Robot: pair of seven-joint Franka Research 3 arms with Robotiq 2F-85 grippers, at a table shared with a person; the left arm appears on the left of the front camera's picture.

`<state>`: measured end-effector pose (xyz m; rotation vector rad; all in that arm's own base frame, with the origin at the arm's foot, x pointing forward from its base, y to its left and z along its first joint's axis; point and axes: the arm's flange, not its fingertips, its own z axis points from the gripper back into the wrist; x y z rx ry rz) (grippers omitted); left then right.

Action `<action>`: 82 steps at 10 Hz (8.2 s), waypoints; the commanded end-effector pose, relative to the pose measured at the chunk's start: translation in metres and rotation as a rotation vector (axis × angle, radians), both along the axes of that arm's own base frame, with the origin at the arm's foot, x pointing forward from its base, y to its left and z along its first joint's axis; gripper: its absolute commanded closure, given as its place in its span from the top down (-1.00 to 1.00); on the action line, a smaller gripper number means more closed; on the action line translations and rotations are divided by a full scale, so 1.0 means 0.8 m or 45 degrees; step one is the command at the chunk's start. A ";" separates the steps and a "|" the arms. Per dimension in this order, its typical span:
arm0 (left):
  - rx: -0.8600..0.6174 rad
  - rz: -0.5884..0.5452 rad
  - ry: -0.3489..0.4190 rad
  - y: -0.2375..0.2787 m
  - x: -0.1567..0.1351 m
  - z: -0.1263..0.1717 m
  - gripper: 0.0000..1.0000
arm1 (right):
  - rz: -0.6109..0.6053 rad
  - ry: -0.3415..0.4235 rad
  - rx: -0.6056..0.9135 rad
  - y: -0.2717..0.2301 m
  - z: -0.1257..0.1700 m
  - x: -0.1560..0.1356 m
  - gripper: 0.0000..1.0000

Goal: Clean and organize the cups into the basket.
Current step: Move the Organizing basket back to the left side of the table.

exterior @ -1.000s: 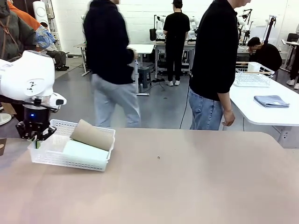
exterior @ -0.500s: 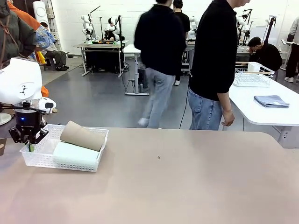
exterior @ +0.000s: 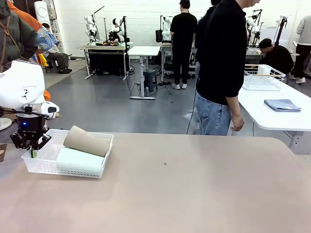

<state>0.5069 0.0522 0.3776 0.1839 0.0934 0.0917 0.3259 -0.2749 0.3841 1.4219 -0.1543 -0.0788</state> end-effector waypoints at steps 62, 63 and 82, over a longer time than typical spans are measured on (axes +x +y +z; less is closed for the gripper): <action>-1.577 0.122 -0.615 0.327 -0.210 0.152 1.00 | -0.002 0.004 -0.015 0.000 -0.001 -0.003 1.00; -1.577 0.122 -0.615 0.327 -0.210 0.152 1.00 | -0.002 0.004 -0.015 0.000 -0.001 -0.003 1.00; -1.577 0.122 -0.615 0.327 -0.210 0.152 1.00 | -0.002 0.004 -0.015 0.000 -0.001 -0.003 1.00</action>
